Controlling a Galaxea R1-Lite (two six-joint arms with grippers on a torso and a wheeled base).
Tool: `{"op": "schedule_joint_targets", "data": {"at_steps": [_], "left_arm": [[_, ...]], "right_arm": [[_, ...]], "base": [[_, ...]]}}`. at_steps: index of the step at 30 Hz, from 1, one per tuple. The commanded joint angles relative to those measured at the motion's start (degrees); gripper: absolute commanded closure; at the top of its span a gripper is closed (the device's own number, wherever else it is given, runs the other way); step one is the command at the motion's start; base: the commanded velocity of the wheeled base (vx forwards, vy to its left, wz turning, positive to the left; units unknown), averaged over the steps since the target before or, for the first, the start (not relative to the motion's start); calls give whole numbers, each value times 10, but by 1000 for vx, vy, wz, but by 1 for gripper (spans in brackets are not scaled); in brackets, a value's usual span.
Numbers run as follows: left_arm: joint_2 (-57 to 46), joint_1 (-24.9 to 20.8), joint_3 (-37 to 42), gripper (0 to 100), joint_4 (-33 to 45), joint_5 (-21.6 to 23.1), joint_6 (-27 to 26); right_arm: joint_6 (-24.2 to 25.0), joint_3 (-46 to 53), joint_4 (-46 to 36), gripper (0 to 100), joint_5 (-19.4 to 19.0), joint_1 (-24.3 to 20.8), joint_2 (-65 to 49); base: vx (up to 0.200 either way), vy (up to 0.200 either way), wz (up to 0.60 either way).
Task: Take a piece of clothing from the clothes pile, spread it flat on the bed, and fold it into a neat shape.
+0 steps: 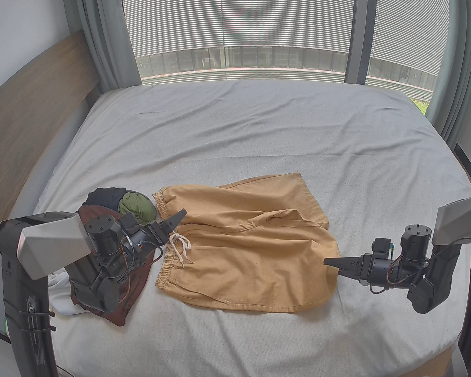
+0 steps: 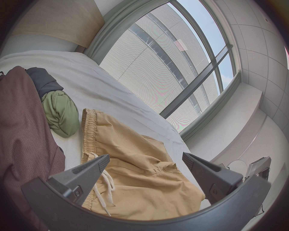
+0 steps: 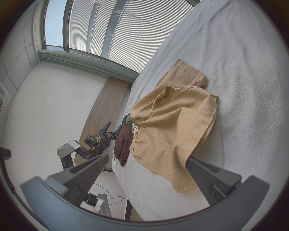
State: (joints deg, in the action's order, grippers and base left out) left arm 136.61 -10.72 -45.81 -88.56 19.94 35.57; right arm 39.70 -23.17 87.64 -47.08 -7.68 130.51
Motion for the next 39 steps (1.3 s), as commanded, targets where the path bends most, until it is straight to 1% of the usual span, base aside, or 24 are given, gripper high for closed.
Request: {"op": "schedule_joint_targets", "data": {"at_steps": [1,4,6,7,13,18,21,24,33,39], "left_arm": [[0,0,0,0,0,0,0],[0,0,1,0,0,0,0],[0,0,1,0,0,0,0],[0,0,1,0,0,0,0],[2,0,1,0,0,0,0],[2,0,1,0,0,0,0],[2,0,1,0,0,0,0],[2,0,1,0,0,0,0],[5,0,1,0,0,0,0],[9,-3,0,0,0,0,-1]], "right_arm": [[-9,-11,1,0,2,6,40],[-30,-21,0,0,3,7,65],[-55,-35,0,0,4,17,94],[-55,-35,0,0,4,17,94],[-133,-44,1,0,7,34,126],[-184,-45,4,0,7,36,149],[-229,-55,4,0,5,36,169],[-259,-68,5,0,2,33,184],[-274,-69,6,0,1,17,190],[-290,-7,6,0,-6,18,157]], "base": [[0,0,0],[0,0,0],[0,0,0],[0,0,0],[0,0,0],[0,0,0],[0,0,0],[0,0,0],[0,0,0],[0,0,0]]}}
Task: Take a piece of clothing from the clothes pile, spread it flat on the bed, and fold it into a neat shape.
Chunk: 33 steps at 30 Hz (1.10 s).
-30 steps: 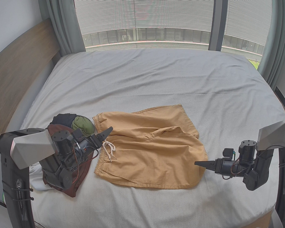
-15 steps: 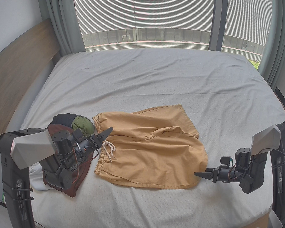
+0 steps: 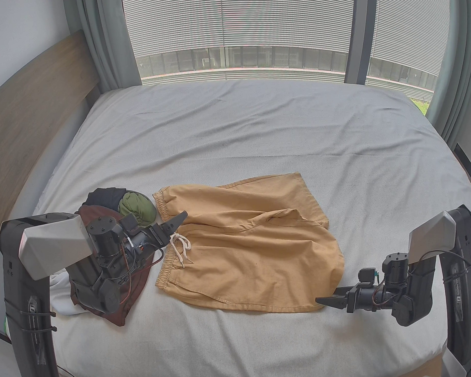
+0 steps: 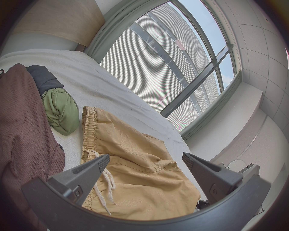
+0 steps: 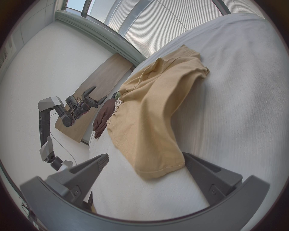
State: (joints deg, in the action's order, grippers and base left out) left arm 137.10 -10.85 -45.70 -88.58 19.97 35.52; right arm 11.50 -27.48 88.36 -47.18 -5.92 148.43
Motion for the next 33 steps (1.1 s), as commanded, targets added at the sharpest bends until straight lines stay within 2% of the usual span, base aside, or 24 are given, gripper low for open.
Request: {"op": "schedule_joint_targets", "data": {"at_steps": [1,8,20,21,33], "left_arm": [[4,-1,-1,0,0,0,0],[4,-2,0,0,0,0,0],[4,-2,-1,0,0,0,-1],[4,-2,-1,0,0,-1,-1],[5,-1,0,0,0,0,0]], "right_arm": [[-9,45,-1,0,-11,0,-28],[-17,85,-1,0,-24,3,-63],[-17,100,0,0,-27,8,-56],[-17,98,0,100,-27,8,-55],[-16,92,0,100,-26,21,-46]], "base": [[0,0,0],[0,0,0],[0,0,0],[0,0,0],[0,0,0]]}}
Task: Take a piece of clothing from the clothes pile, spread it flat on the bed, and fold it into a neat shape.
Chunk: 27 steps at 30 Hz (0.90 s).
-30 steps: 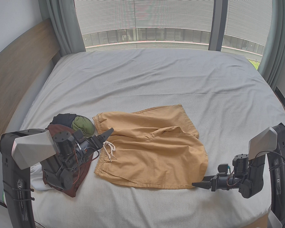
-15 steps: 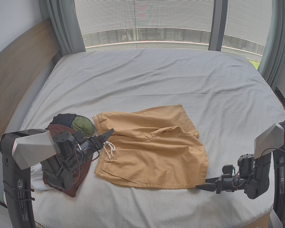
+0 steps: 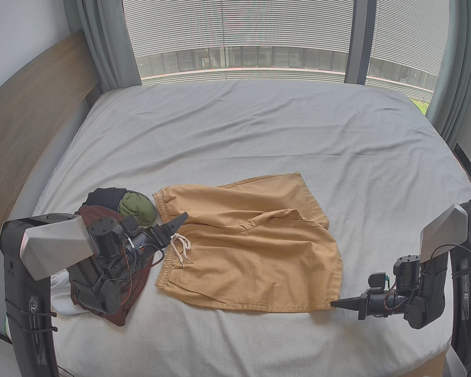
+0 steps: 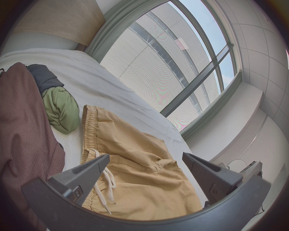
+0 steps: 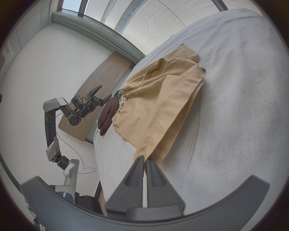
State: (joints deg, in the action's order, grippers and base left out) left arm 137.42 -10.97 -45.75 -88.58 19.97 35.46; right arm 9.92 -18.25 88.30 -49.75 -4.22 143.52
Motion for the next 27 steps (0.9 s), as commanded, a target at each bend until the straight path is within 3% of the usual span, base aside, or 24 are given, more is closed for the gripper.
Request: {"op": "schedule_joint_targets", "data": {"at_steps": [1,9,15,27], "left_arm": [[1,0,0,0,0,0,0],[-8,7,72,0,0,5,-5],[-5,51,141,0,1,10,-64],[20,59,175,0,9,22,-55]], "right_arm": [[0,1,0,100,0,7,4],[-1,28,-1,100,0,20,-14],[0,47,-1,100,6,36,-16],[2,44,0,100,21,33,-8]], "base": [[0,0,0],[0,0,0],[0,0,0],[0,0,0]]}}
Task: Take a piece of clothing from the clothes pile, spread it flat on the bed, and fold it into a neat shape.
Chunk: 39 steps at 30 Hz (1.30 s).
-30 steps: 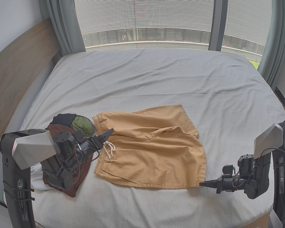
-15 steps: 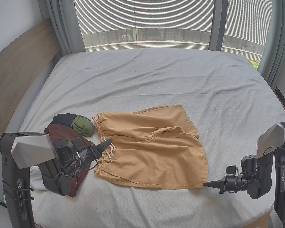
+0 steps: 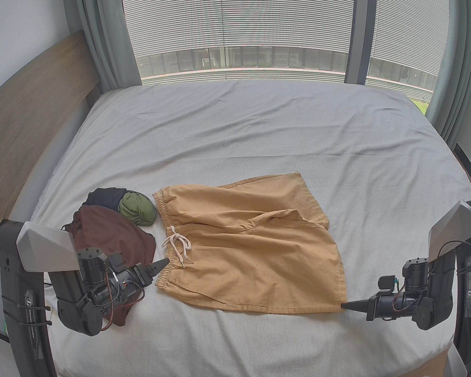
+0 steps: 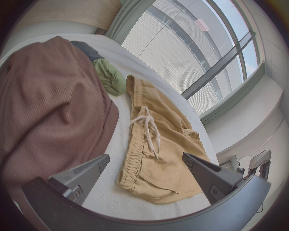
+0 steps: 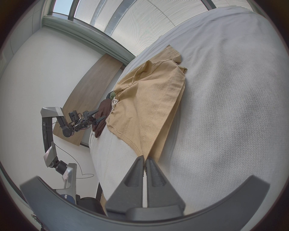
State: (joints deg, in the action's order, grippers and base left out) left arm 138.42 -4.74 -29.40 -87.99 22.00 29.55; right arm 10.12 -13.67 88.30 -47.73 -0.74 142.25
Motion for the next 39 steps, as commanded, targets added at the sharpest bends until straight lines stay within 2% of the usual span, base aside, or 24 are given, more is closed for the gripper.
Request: {"op": "schedule_joint_targets", "data": {"at_steps": [1,7,24,25,35,39], "left_arm": [[12,-4,12,0,4,1,9],[20,-18,13,0,12,1,48],[51,-28,-6,0,16,-6,50],[52,-29,-7,100,16,-6,49],[58,-28,-14,100,10,-5,48],[53,-26,14,100,-4,-5,45]], "right_arm": [[0,-2,0,100,1,0,5],[0,-4,0,100,1,1,5],[1,-5,0,100,0,0,5],[1,-5,0,100,0,0,5],[-1,1,0,100,0,1,4],[-3,14,0,100,1,1,-4]], "base": [[0,0,0],[0,0,0],[0,0,0],[0,0,0],[0,0,0],[0,0,0]]}}
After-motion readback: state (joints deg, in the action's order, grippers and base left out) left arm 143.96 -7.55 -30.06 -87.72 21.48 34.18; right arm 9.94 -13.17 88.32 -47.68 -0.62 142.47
